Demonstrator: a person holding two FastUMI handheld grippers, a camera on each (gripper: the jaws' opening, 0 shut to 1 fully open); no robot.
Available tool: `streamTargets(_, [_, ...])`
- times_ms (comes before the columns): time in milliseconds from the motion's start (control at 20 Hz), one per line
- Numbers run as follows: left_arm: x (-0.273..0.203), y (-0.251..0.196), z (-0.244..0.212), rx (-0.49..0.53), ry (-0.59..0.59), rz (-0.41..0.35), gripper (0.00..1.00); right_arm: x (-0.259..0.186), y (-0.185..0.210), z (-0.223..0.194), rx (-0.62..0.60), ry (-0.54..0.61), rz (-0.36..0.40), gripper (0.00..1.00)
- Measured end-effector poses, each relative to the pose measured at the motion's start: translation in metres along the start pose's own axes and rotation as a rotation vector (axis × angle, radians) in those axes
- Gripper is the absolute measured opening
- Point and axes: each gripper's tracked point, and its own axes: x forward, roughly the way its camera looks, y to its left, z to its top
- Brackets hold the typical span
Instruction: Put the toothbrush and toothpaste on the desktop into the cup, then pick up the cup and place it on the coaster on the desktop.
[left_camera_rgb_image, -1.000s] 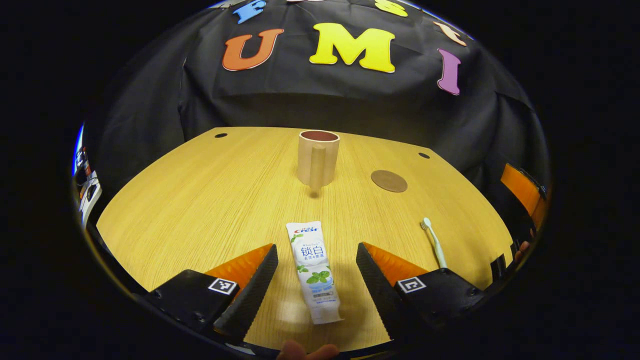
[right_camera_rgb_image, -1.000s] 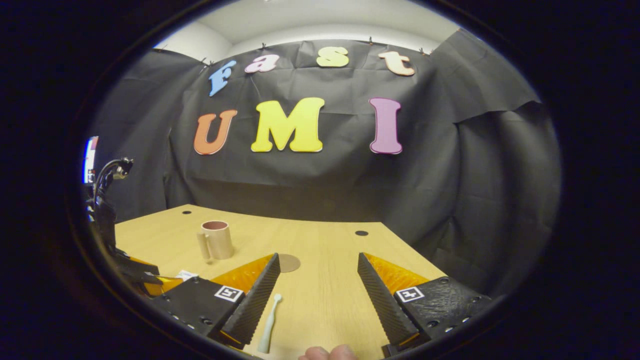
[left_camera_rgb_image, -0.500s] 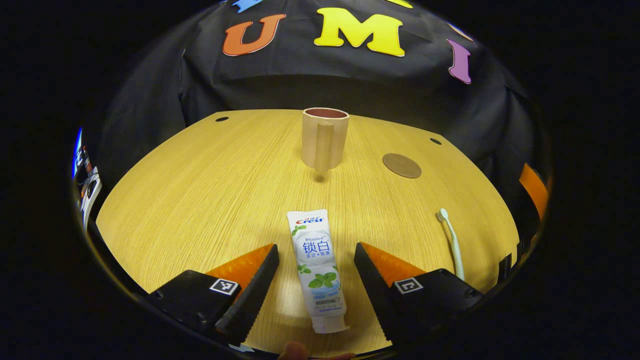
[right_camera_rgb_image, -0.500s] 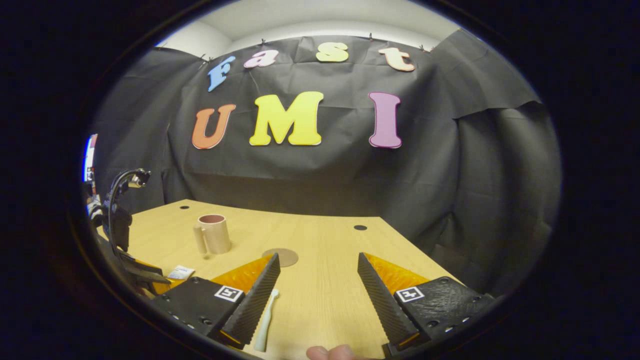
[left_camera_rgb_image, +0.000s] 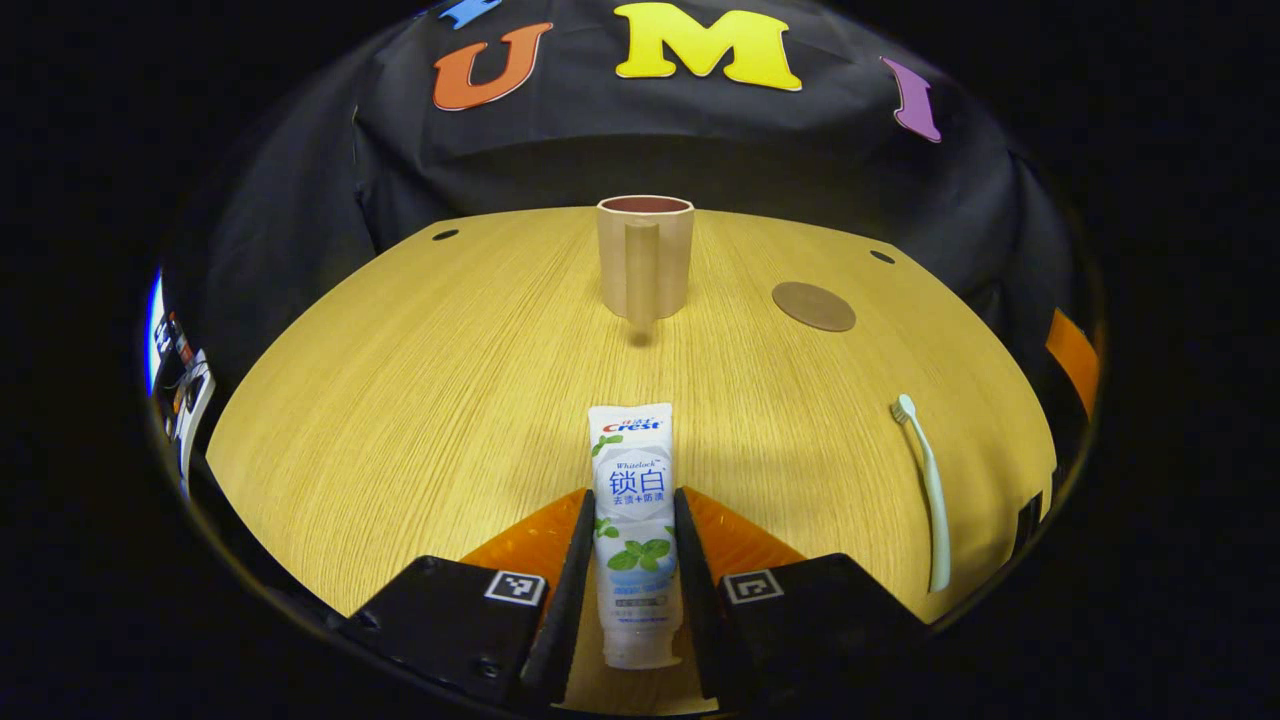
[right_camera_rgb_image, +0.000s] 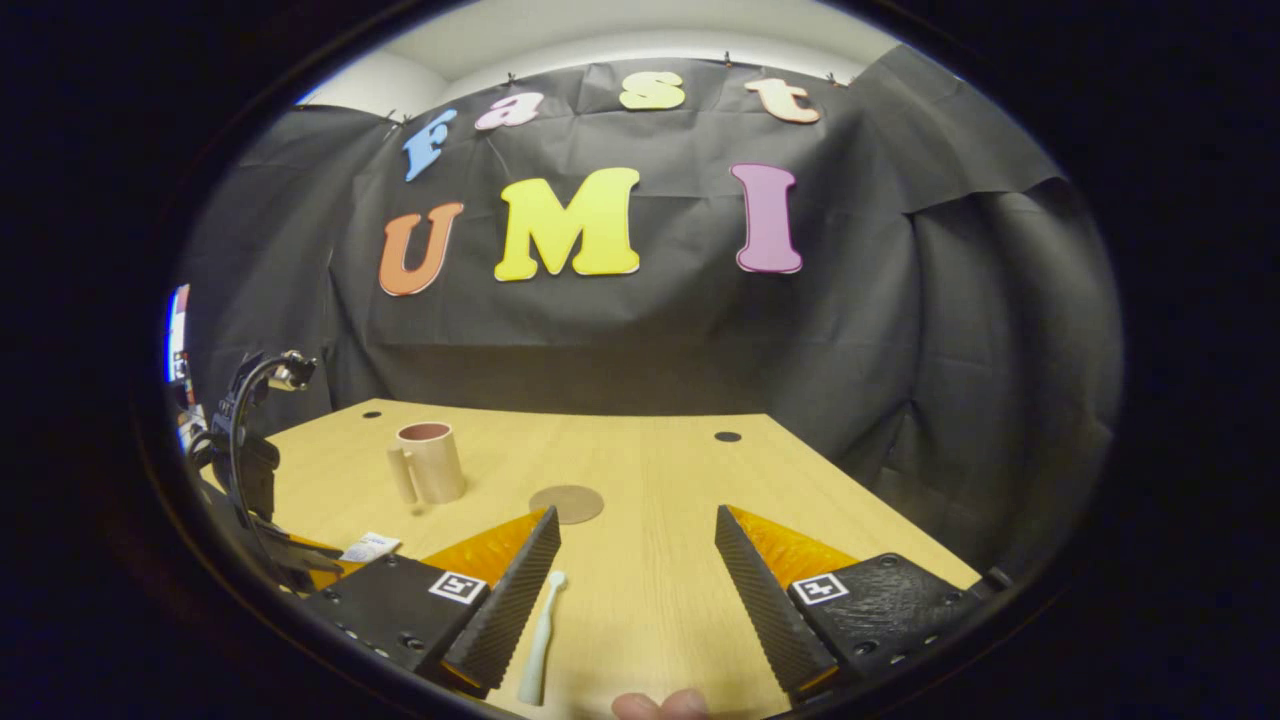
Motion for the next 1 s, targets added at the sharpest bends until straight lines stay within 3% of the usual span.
streamTargets(350, [-0.01, -0.011, 0.006, -0.031, -0.015, -0.082, 0.42, 0.002, -0.003, -0.015, 0.035, 0.051, -0.013, 0.95])
streamTargets(600, [-0.028, -0.013, 0.032, -0.02, -0.115, -0.108, 0.41, 0.002, 0.009, -0.017, 0.002, 0.053, -0.003, 0.96])
streamTargets(1000, [-0.06, 0.008, 0.069, -0.018, -0.279, -0.084, 0.41, 0.01, 0.045, -0.059, -0.025, 0.201, 0.029, 0.96])
